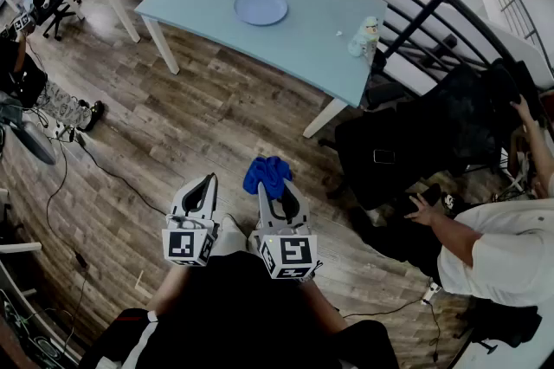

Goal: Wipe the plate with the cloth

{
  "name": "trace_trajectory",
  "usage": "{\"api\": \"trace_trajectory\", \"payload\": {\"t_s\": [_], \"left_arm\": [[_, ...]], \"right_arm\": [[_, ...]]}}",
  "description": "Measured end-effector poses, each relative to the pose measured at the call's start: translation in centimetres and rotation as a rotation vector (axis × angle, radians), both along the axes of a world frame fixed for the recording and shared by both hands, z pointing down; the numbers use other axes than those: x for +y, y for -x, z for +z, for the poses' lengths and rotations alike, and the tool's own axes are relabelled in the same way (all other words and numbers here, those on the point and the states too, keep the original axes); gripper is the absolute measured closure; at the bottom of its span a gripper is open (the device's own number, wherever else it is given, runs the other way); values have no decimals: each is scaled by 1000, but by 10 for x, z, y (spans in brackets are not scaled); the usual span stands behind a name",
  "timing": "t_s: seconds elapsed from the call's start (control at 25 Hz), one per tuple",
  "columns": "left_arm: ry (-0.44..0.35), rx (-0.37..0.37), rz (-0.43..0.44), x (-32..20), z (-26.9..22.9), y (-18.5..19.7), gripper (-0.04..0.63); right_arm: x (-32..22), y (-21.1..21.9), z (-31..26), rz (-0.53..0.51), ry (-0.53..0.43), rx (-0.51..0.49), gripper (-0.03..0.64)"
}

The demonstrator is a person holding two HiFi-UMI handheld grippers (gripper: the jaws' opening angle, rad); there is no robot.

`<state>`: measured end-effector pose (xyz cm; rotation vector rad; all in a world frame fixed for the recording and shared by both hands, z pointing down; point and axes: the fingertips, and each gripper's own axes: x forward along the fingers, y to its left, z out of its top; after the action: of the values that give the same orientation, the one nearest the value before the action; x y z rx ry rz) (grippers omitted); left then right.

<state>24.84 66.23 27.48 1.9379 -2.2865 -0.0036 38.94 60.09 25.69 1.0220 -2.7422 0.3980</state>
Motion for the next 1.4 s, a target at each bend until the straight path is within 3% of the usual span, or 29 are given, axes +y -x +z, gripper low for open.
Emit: {"api": "trace_trajectory", "payload": {"t_s": [0.48, 1.04, 1.4], "left_arm": [[-24, 10, -11, 13, -9, 25, 595], [-67, -14, 30, 22, -12, 78, 595], [-64, 2, 43, 12, -8, 88, 595]], "right_arm": [[10, 31, -4, -20, -10, 10, 497], [27, 78, -10, 30, -34, -28, 497], [17, 80, -9, 71, -32, -39, 497]]}}
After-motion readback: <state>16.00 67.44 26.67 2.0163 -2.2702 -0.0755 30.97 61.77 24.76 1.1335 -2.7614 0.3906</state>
